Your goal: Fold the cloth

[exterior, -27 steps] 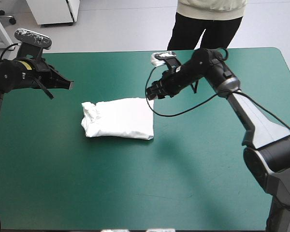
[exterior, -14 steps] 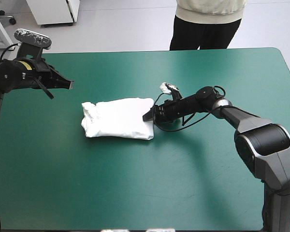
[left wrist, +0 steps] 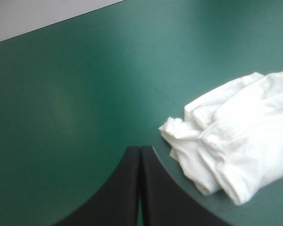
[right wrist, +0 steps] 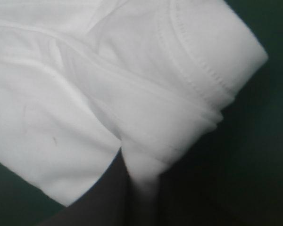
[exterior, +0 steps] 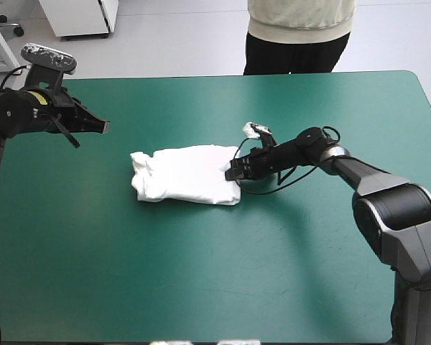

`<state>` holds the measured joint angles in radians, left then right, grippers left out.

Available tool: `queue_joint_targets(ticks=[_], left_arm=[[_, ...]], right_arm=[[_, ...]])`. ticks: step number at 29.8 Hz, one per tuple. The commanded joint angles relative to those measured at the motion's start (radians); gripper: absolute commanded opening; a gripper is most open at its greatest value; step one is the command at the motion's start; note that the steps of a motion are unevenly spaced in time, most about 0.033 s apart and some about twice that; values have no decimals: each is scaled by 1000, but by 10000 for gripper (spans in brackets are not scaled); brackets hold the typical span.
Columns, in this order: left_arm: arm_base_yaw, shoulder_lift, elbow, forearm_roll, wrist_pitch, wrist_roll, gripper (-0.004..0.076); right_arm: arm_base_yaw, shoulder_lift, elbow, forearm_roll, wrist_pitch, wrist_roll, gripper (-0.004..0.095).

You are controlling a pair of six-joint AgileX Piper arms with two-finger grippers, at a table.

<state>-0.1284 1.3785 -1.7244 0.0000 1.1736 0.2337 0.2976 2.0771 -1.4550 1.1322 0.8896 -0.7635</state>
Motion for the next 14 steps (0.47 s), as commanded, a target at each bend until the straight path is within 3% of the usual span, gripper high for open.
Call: queue_joint_targets(ticks=[1, 7, 14], left_arm=[[-1, -32, -28, -10, -47, -10, -9], [-1, -32, -28, -10, -44, -10, -9], [-1, -32, -28, -10, -44, -8, -9]], right_arm=[[-73, -141, -24, -137, 25, 79, 5], [-204, -298, 20, -582, 43, 295, 5], [-453, -436, 145, -767, 85, 397, 5]])
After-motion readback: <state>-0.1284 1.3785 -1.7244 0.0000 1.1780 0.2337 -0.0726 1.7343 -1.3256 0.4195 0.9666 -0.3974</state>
